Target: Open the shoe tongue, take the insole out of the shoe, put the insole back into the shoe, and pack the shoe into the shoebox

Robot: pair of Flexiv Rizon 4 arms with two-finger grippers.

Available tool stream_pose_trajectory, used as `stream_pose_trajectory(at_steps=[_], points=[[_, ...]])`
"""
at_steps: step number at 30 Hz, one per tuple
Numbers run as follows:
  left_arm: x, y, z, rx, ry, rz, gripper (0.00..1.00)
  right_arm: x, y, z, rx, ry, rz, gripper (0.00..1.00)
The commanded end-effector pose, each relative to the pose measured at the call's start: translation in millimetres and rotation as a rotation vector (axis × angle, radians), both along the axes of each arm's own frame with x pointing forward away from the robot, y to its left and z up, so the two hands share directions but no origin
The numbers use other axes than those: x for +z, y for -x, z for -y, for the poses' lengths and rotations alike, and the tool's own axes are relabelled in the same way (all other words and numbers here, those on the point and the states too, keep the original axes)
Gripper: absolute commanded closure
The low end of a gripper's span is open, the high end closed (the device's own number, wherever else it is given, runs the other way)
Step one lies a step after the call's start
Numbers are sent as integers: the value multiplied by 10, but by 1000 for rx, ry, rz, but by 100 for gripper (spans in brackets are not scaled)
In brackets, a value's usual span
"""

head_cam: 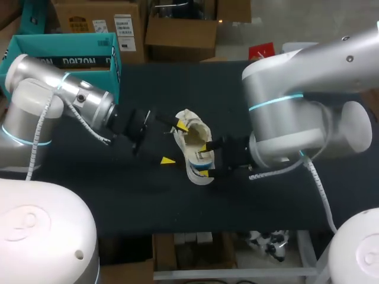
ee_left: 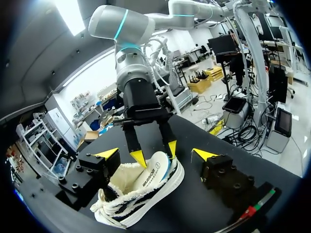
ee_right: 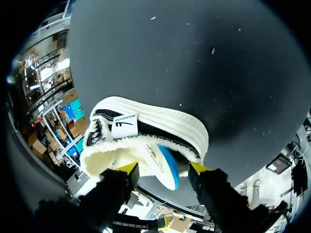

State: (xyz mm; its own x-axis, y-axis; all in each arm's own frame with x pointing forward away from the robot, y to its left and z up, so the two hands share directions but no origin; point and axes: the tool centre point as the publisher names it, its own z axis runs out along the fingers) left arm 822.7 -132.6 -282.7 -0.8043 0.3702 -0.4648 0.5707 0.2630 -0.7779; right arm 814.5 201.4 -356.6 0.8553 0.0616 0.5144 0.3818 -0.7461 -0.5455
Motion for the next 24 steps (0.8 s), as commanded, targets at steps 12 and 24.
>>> stream_pose_trajectory(at_steps=[12, 24], points=[[260, 53, -335, 127, -61, -154, 13, 280, 51, -107, 50, 82, 2, 100], [479, -64, -644, 201, -176, -415, 0, -128, -147, -157, 73, 83, -32, 100]])
